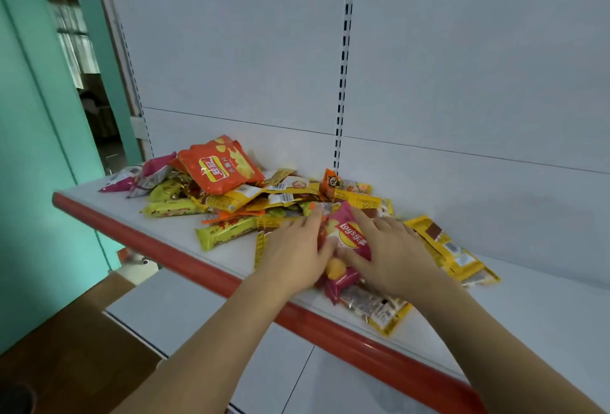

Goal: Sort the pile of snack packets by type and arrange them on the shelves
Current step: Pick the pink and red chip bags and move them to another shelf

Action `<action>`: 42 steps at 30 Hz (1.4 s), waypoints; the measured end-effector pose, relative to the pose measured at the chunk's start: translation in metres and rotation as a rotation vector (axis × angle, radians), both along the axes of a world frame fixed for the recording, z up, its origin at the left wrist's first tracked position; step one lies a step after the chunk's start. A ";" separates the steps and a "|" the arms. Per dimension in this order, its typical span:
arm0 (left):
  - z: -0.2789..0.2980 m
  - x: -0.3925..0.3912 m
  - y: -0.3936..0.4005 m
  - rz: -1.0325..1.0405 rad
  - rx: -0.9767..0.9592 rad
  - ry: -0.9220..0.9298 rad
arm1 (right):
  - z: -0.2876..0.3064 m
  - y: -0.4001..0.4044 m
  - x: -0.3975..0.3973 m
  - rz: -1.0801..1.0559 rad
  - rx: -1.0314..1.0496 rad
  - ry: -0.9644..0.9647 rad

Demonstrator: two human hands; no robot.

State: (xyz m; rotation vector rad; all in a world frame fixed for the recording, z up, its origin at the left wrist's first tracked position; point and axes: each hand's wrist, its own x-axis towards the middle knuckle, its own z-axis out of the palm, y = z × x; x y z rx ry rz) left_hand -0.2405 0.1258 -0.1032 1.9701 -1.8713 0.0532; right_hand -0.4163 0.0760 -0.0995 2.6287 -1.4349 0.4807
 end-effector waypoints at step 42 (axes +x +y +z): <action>0.020 0.442 -0.010 0.041 -0.225 0.721 | 0.007 -0.018 0.434 0.124 -0.176 -0.454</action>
